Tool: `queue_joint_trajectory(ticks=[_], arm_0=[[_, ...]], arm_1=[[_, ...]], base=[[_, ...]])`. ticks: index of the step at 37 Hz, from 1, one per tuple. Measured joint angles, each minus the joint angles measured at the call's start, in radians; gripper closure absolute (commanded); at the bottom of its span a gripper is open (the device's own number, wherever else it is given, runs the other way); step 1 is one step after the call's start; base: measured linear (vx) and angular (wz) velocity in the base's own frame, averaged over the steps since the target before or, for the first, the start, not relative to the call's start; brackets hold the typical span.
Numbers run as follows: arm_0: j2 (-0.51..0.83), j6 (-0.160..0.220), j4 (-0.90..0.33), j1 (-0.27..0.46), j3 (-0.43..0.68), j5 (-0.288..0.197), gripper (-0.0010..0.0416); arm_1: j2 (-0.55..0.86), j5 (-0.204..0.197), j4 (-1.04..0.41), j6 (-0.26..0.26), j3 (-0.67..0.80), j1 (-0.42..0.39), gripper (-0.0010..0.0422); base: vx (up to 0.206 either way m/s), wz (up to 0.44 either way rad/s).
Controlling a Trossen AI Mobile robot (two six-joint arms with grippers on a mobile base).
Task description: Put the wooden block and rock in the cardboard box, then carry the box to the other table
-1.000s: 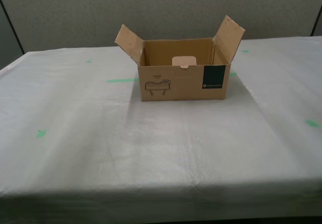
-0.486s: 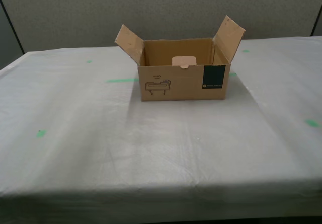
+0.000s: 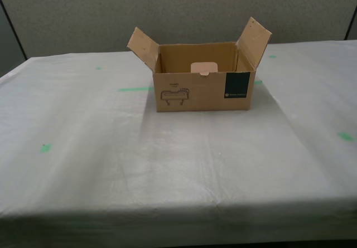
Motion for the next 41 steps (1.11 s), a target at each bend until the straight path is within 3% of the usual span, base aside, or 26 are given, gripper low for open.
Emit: queue_joint_trajectory(ticks=[41], arm_0=[[0.0, 0.0, 0.0, 0.001, 0.0, 0.0, 0.0012]], arm_1=[[0.0, 0.0, 0.0, 0.0, 0.0, 0.0, 0.0012]], base=[[0.0, 0.0]])
